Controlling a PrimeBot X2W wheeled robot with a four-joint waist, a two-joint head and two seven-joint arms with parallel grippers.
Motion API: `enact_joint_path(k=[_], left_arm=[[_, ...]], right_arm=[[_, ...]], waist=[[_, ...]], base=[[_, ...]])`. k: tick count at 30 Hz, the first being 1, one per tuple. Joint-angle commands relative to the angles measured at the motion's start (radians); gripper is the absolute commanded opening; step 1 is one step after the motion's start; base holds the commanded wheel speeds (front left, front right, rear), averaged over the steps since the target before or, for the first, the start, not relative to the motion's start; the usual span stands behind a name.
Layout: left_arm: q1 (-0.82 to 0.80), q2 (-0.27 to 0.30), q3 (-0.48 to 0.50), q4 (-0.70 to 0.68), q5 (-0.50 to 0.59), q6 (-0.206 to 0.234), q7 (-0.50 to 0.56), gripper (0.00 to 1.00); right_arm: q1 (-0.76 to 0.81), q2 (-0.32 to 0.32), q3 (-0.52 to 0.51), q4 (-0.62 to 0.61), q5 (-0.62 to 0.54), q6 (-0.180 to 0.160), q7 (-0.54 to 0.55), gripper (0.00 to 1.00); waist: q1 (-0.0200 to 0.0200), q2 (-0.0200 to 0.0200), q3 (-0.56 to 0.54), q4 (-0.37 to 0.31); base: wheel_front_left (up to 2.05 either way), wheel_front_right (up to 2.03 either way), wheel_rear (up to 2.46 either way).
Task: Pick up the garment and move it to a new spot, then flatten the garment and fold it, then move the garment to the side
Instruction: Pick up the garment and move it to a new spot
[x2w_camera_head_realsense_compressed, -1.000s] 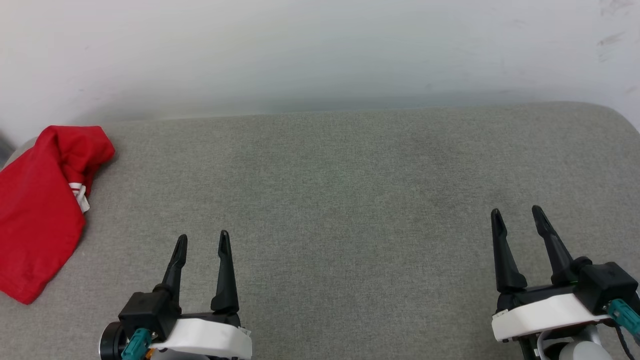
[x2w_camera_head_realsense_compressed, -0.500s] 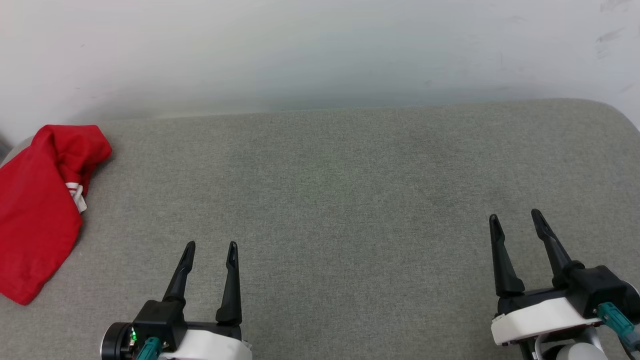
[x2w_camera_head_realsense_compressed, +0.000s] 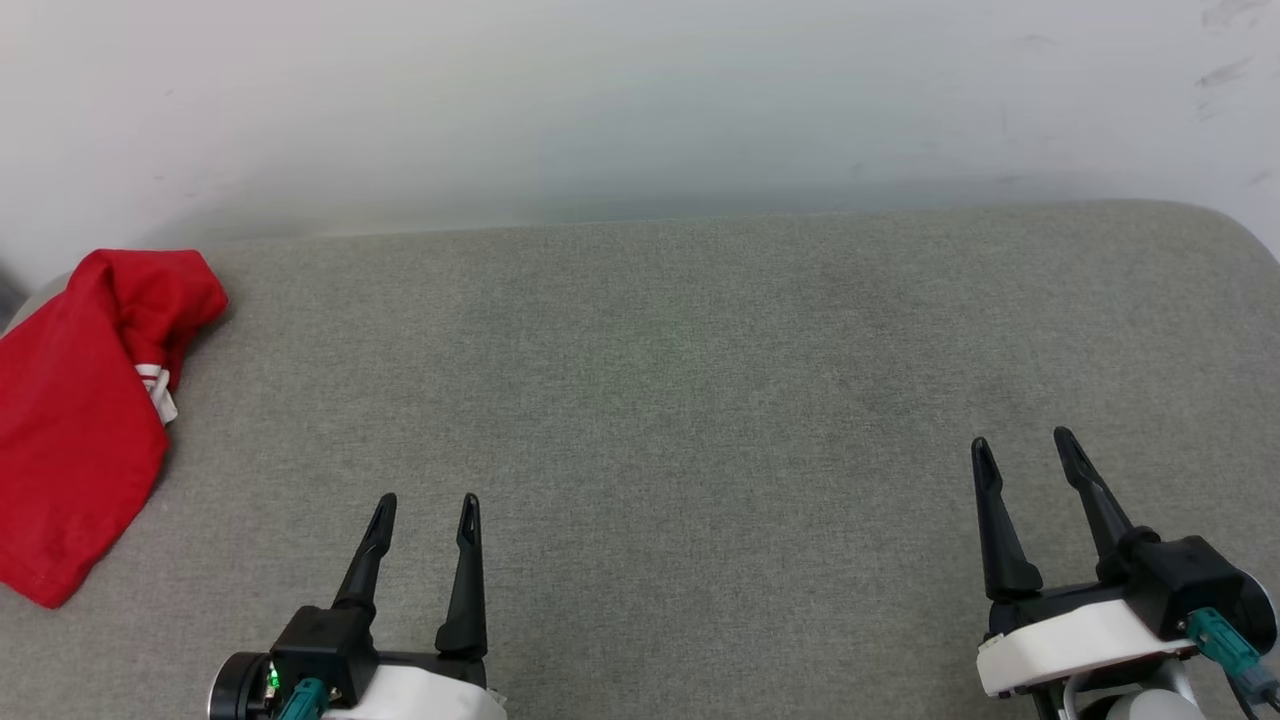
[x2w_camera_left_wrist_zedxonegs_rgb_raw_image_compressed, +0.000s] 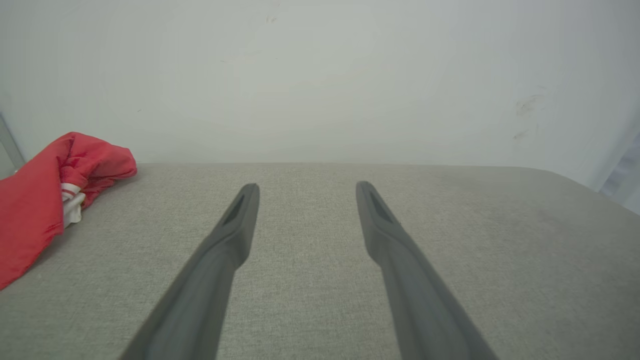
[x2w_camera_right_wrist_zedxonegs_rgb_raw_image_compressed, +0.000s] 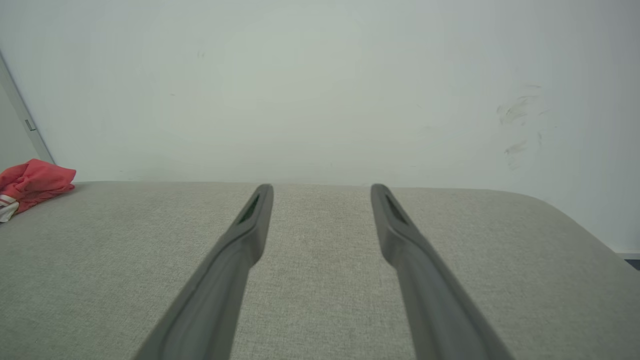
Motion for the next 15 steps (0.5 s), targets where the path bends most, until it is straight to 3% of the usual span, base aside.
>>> enact_joint_path(k=[1, 15], left_arm=[[-0.005, -0.002, 0.003, 0.002, -0.004, -0.003, -0.003, 1.0], [-0.014, -0.001, 0.021, 0.019, -0.027, 0.022, -0.003, 1.0]], right_arm=[[-0.009, -0.004, -0.001, 0.003, 0.001, 0.0, -0.002, 1.0], [0.006, -0.003, 0.056, -0.016, 0.01, 0.0, -0.002, 1.0]], waist=[[0.0, 0.0, 0.001, 0.002], [0.0, 0.0, 0.001, 0.064]], base=[[0.0, 0.0, 0.0], [0.0, 0.0, 0.0]])
